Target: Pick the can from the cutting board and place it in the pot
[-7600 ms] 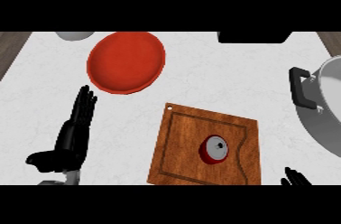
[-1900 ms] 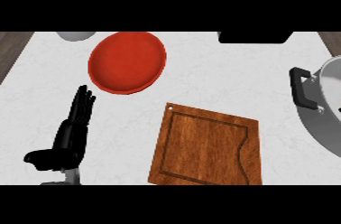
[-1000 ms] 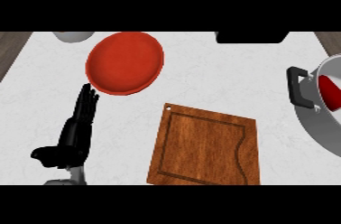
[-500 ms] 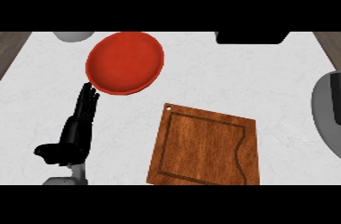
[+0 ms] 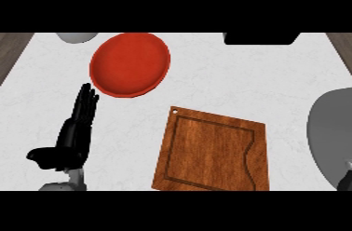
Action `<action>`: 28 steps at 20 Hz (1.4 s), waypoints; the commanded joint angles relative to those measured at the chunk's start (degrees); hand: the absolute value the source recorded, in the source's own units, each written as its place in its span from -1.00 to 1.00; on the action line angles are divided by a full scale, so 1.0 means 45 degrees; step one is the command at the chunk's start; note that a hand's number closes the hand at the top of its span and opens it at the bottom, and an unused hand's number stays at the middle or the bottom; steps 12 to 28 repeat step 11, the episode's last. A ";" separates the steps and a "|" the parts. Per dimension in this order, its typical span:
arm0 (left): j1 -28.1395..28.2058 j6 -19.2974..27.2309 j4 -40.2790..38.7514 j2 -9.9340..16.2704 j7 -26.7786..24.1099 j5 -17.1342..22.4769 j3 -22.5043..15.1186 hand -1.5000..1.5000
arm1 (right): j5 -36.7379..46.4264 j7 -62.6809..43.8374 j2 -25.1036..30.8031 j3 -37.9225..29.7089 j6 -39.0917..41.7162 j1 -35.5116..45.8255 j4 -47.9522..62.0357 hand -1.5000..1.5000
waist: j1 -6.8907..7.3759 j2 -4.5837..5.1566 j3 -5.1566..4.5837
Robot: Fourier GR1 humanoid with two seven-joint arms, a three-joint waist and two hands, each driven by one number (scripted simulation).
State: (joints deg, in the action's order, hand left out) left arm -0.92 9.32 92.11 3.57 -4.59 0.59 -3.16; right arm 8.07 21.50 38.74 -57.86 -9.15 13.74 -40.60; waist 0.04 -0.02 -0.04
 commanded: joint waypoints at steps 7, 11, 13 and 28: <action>-0.0475 -0.0354 -0.0741 0.0084 -0.0357 0.0320 0.0614 0.00 | -0.1857 0.1452 0.0938 -0.0719 -0.0059 -0.1034 0.1506 -1.00 | -0.0049 0.0010 0.0013; 0.0092 0.0334 -0.0201 -0.0666 -0.0171 -0.0408 -0.0311 0.00 | -0.2430 0.2525 0.1883 -0.1300 0.0235 -0.1459 0.3297 -1.00 | -0.0002 0.0015 0.0033; 0.0092 0.0334 -0.0201 -0.0666 -0.0171 -0.0408 -0.0311 0.00 | -0.2430 0.2525 0.1883 -0.1300 0.0235 -0.1459 0.3297 -1.00 | -0.0002 0.0015 0.0033; 0.0092 0.0334 -0.0201 -0.0666 -0.0171 -0.0408 -0.0311 0.00 | -0.2430 0.2525 0.1883 -0.1300 0.0235 -0.1459 0.3297 -1.00 | -0.0002 0.0015 0.0033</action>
